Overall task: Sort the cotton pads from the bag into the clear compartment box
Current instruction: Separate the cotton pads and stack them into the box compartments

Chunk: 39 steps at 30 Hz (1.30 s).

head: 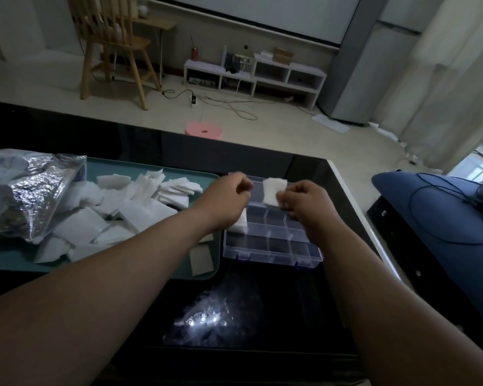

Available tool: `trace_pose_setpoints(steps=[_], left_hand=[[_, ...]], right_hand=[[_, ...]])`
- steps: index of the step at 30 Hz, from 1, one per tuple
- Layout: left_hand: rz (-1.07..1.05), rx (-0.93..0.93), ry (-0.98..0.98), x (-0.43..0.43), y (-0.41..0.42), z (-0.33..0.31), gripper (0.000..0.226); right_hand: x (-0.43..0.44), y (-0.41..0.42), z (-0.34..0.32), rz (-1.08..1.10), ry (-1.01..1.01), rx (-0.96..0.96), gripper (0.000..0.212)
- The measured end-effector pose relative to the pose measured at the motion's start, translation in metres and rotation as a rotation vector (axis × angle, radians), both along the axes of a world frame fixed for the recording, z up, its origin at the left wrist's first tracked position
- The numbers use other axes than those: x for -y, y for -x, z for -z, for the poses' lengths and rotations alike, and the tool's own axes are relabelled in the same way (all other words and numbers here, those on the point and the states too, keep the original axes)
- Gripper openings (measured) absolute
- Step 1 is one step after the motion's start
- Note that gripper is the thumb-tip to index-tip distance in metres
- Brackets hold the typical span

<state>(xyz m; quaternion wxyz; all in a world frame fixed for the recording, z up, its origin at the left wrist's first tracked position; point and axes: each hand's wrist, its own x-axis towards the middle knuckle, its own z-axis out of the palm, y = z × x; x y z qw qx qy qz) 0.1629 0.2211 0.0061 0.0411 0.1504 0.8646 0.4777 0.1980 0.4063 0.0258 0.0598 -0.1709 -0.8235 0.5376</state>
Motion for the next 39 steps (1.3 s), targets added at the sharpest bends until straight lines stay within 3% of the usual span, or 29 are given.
trace_pose_setpoints(steps=[5,9,16,21,29,32,39], left_hand=[[0.076,-0.045,0.34,-0.007,0.003,0.023,0.039],[0.083,-0.132,0.422,-0.008,0.005,0.031,0.05],[0.116,-0.199,0.443,-0.007,0.007,0.041,0.042],[0.15,-0.249,0.569,-0.007,0.006,0.041,0.029],[0.221,-0.324,0.718,-0.008,-0.002,0.038,0.035],[0.263,-0.319,0.793,-0.009,-0.005,0.037,0.04],[0.148,-0.346,0.619,0.007,-0.003,0.017,0.037]], right_hand=[[0.007,0.009,0.025,-0.048,-0.089,0.052,0.018],[0.009,0.015,0.037,-0.054,-0.216,0.088,0.015],[0.007,0.023,0.038,-0.114,-0.246,0.181,0.011],[0.01,0.031,0.047,-0.123,-0.406,0.274,0.002],[0.011,0.028,0.048,-0.15,-0.578,0.338,0.013],[0.012,0.027,0.048,-0.145,-0.625,0.297,0.013],[0.016,0.017,0.028,-0.031,-0.433,-0.039,0.007]])
